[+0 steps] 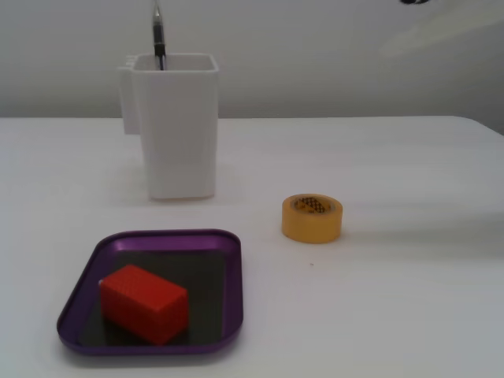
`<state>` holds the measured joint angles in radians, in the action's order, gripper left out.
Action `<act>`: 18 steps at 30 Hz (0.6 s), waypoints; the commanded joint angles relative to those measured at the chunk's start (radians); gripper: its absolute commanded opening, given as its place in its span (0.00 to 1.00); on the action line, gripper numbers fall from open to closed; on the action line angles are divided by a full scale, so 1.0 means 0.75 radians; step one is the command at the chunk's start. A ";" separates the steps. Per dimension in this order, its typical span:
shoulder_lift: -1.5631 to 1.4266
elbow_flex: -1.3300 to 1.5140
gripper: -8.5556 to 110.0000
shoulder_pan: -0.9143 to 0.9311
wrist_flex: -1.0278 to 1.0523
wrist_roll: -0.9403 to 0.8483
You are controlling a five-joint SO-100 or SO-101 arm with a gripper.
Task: Remove the yellow tape from the box.
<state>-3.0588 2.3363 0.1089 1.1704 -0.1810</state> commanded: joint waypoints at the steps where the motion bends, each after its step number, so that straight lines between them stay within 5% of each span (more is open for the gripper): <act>1: -0.358 0.153 0.23 0.002 0.041 0.000; 9: -0.470 0.605 0.23 0.016 0.080 0.037; 18: -0.468 0.826 0.23 0.000 0.027 0.362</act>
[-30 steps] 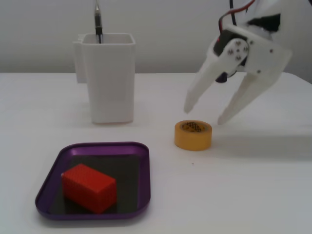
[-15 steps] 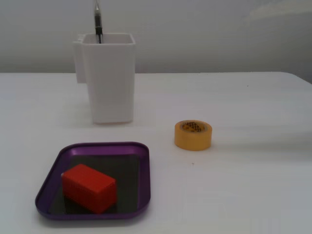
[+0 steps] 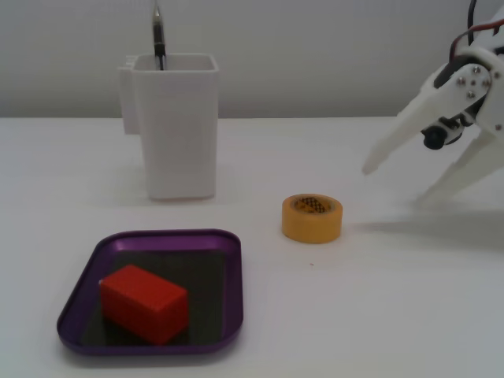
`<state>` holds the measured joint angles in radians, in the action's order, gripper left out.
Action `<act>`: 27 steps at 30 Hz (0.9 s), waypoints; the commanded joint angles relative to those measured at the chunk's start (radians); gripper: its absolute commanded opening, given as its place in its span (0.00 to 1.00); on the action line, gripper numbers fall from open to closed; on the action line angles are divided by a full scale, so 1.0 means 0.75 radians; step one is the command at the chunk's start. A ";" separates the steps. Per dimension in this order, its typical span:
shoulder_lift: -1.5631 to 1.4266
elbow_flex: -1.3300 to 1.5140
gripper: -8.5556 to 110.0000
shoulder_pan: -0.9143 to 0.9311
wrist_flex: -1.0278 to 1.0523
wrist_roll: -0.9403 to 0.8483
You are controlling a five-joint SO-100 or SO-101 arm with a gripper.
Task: Remove the yellow tape from the box.
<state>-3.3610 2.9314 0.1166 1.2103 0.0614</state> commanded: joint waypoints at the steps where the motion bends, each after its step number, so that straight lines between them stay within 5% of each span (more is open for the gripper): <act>1: -0.065 0.065 0.23 -0.012 -0.031 0.039; 11: -0.065 0.174 0.22 -0.012 -0.031 -0.037; 17: -0.065 0.174 0.06 -0.012 -0.031 -0.055; 27: -0.063 0.178 0.10 0.004 -0.031 -0.045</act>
